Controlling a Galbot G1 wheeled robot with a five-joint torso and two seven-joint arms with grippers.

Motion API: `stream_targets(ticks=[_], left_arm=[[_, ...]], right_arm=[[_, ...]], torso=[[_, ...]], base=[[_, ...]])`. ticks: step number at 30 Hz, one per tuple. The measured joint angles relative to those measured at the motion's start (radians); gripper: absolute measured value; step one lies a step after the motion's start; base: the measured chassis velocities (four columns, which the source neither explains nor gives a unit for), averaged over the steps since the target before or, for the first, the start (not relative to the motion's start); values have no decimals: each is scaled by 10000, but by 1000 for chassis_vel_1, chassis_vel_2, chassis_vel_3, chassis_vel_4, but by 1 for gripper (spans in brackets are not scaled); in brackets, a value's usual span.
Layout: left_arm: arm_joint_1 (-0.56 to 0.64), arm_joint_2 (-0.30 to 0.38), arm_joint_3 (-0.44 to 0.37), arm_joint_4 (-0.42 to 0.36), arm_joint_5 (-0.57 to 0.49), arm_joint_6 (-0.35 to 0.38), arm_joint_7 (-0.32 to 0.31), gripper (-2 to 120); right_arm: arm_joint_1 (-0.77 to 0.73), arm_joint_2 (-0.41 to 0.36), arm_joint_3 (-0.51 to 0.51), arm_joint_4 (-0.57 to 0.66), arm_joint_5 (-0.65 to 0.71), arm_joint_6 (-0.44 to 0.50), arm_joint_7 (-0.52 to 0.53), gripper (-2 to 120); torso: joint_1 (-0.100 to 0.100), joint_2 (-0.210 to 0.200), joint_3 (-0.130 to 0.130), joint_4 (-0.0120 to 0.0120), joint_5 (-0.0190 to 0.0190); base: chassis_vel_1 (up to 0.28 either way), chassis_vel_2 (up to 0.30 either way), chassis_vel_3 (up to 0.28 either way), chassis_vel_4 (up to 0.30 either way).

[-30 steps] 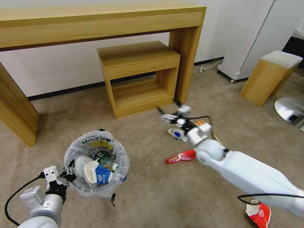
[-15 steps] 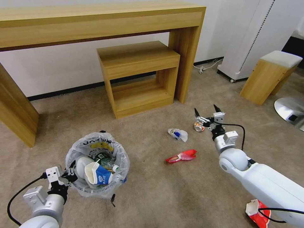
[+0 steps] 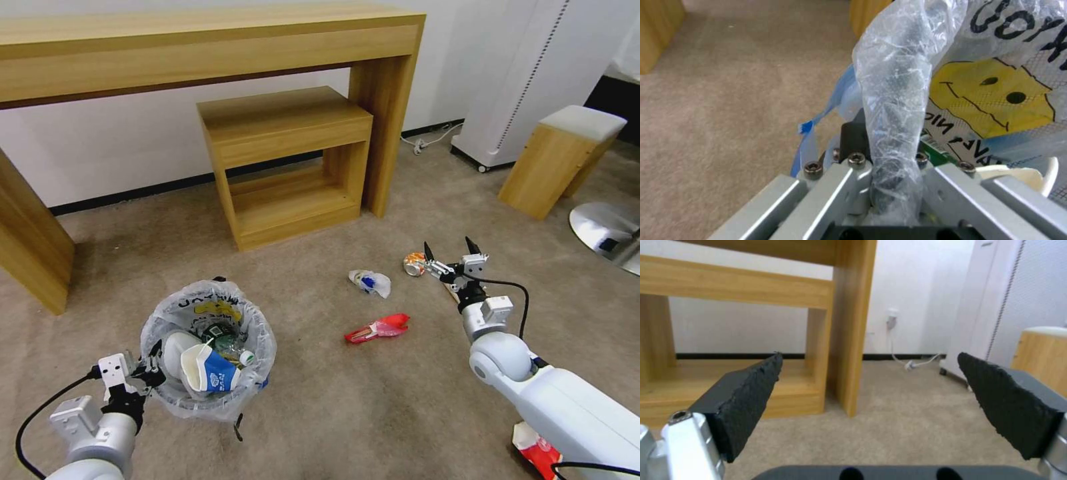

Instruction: Pick up the trash bin and place the garbage on the floor into it.

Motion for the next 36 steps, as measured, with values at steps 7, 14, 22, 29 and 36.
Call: stream_targets(ticks=[7,14,22,29,36], left_arm=[[158,33,-38,-107,33,-39,42,1],[192,69,-47,-209,43,-54,50,1],[271,119,-65,-268,-5,-50,-5,1],[274,112,-44,-268,-14,-30,-9,1],[247,30,-24,-259,1,-24,-7,1]], right_arm=[[-441,174,529,13,-523,268,-308,100],[-718,226,859,153,-755,473,-425,100],[-854,193,1066,361,-782,519,-554,100],[-954,217,1150,367,-736,514,-652,100],[-983,222,1182,301,-700,679,-860,100]], torso=[[0,0,0,-1,-1],[0,0,0,-1,-1],[0,0,0,2,-2],[0,0,0,1,-1],[0,0,0,0,-1]], base=[[-55,-42,-41,-49],[-6,-6,-9,-6],[0,0,0,0],[0,0,0,0],[0,0,0,0]])
